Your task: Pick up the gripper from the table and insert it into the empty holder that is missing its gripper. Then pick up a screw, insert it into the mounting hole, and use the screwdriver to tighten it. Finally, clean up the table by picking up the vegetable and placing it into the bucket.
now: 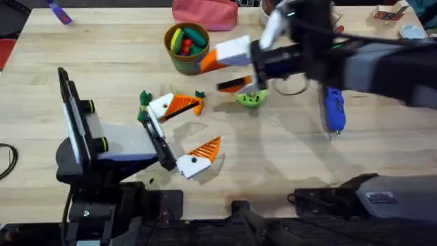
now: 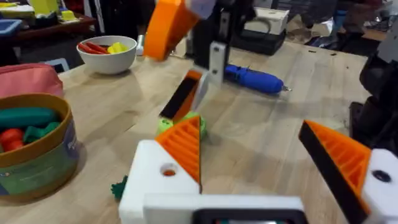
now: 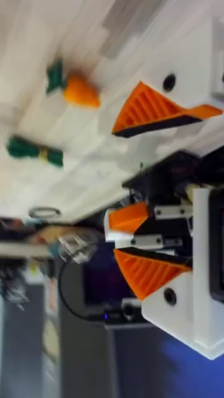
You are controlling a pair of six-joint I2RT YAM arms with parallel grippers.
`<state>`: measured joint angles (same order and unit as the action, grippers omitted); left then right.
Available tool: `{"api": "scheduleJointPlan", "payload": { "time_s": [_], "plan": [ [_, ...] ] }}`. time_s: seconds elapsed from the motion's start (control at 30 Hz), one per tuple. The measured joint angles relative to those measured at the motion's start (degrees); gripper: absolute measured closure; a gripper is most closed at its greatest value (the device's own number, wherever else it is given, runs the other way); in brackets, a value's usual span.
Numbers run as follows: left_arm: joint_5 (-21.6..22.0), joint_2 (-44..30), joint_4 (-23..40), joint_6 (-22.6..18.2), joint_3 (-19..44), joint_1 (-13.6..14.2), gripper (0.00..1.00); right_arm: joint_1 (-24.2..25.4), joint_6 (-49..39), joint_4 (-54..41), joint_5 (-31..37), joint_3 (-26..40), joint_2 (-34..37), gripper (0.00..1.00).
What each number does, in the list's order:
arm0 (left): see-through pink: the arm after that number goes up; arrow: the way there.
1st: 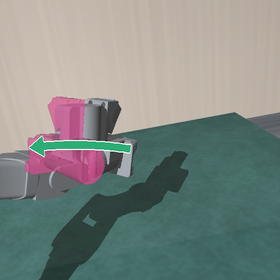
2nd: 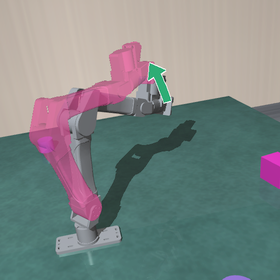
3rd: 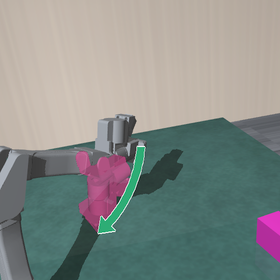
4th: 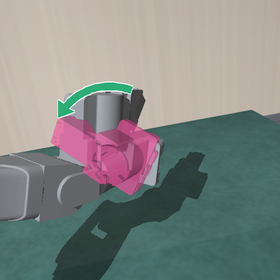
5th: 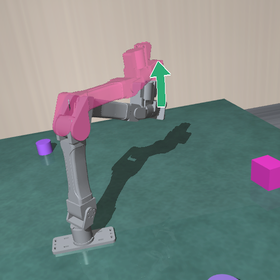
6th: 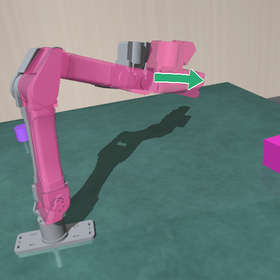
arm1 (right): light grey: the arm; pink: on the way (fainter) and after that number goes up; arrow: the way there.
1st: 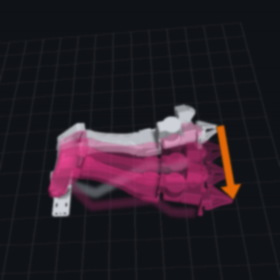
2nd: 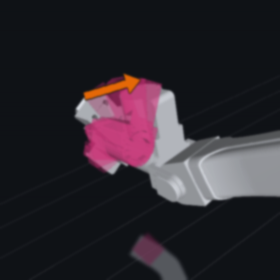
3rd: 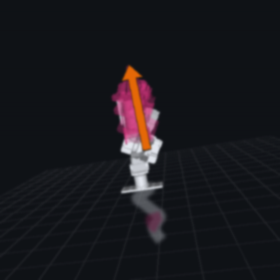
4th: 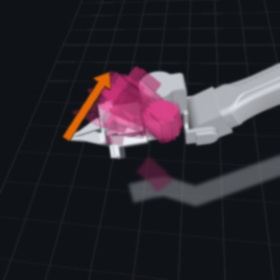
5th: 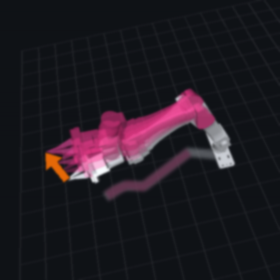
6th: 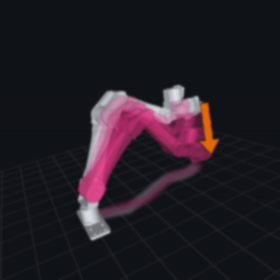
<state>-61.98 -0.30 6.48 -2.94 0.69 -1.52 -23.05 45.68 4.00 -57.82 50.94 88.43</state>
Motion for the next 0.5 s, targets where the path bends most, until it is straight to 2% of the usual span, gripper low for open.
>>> {"api": "scheduleJointPlan", "payload": {
  "time_s": [0.13, 0.23, 0.33, 0.5],
  "plan": [
    [0.0, 0.0, 0.0, -0.1, 0.0, 0.0, 0.015, 5.0, -9.2, -17.3, 5.5, 0.8, -7.5, 0.045],
    [0.0, 0.0, 0.0, -0.1, 0.0, 0.0, 0.015, 7.8, -17.5, -32.6, 11.4, 4.0, -11.2, 0.043],
    [0.0, 0.0, 0.0, -0.1, 0.0, 0.0, 0.016, 8.4, -25.0, -46.2, 18.9, 10.0, -12.0, 0.042],
    [0.0, 0.0, 0.0, -0.1, 0.0, 0.0, 0.015, 6.6, -32.5, -58.5, 33.5, 18.9, -12.0, 0.042]
  ]
}}
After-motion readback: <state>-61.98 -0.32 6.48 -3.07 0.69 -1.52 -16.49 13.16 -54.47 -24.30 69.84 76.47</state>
